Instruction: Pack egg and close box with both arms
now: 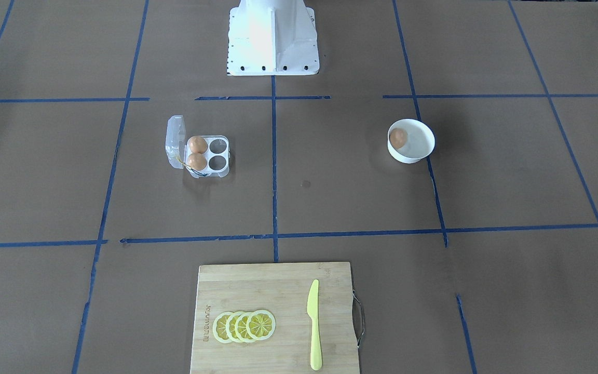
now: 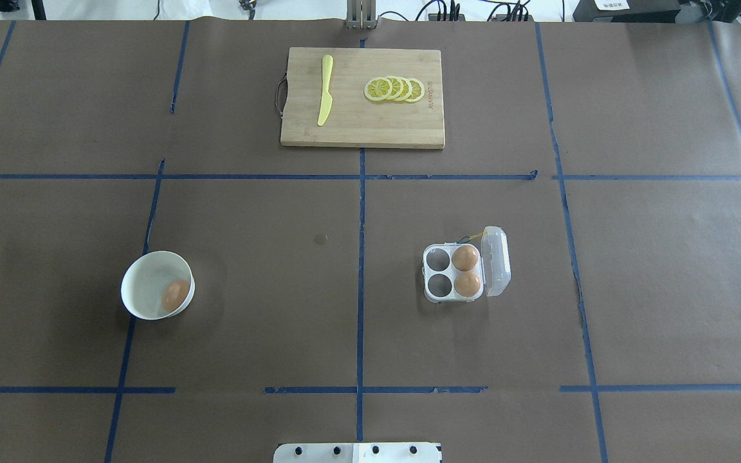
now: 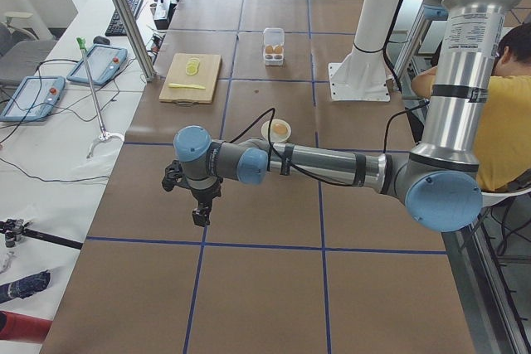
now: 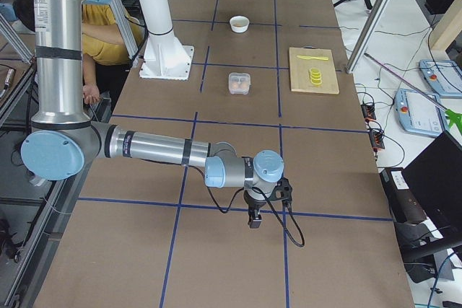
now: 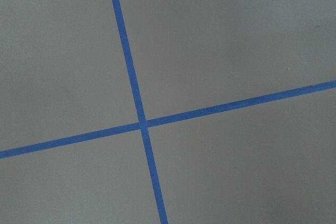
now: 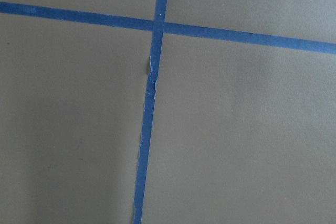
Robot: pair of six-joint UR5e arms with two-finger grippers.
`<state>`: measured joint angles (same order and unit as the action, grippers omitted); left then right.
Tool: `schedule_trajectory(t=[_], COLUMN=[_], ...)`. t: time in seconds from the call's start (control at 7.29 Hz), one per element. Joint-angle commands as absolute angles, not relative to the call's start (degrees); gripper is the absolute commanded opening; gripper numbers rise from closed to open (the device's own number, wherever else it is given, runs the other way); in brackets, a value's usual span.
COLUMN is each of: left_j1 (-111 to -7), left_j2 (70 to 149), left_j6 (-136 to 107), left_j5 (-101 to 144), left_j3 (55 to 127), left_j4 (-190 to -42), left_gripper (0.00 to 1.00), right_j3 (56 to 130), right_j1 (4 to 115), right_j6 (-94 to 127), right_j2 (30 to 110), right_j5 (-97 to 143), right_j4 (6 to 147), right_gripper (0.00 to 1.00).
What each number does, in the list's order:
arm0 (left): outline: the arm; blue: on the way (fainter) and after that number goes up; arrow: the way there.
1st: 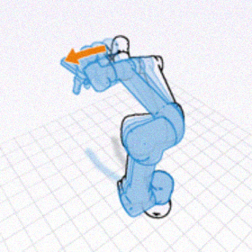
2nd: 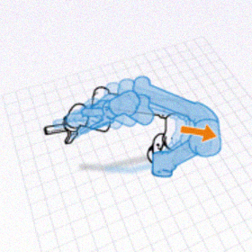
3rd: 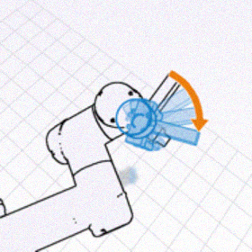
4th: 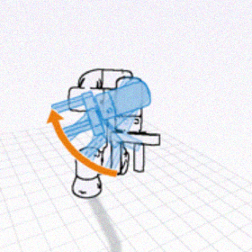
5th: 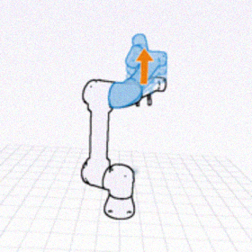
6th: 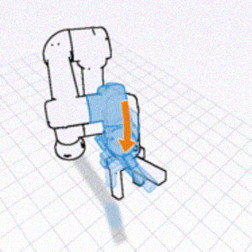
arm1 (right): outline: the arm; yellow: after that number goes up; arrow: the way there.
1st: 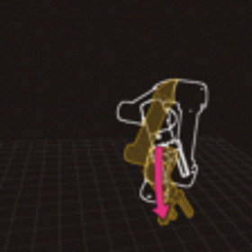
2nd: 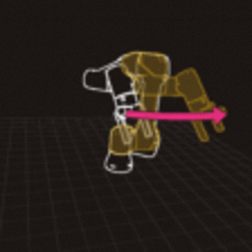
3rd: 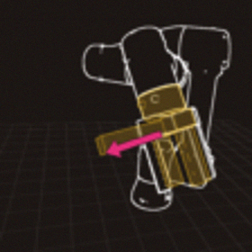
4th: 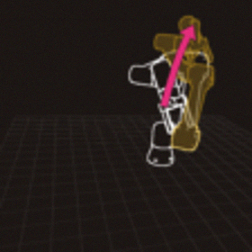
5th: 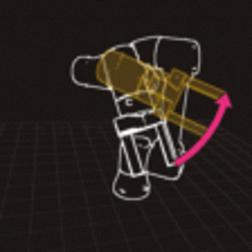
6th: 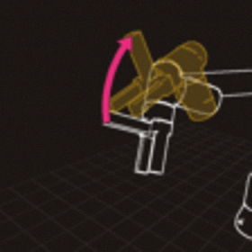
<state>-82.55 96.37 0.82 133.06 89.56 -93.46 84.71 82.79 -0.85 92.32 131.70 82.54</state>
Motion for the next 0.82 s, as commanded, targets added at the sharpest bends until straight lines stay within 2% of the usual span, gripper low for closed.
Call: schedule_trajectory(t=[0.0, 0.41, 0.69], left_j1=[-82.53, -82.53, -82.53], left_j2=[96.5, 96.5, 96.68], left_j6=[0.88, 1.05, 0.97], left_j5=[133.24, 132.98, 132.89], left_j3=[90.26, 93.24, 93.6], left_j4=[-93.6, -93.6, -96.48], left_gripper=[1.0, 1.0, 1.0], right_j3=[84.73, 88.32, 94.27], right_j1=[82.79, 82.79, 82.88], right_j6=[-1.57, -0.88, -0.7], right_j2=[92.37, 91.94, 92.37], right_j5=[131.4, 131.4, 131.14], right_j4=[82.44, 82.35, 82.53], right_gripper=[1.0, 1.0, 1.0])
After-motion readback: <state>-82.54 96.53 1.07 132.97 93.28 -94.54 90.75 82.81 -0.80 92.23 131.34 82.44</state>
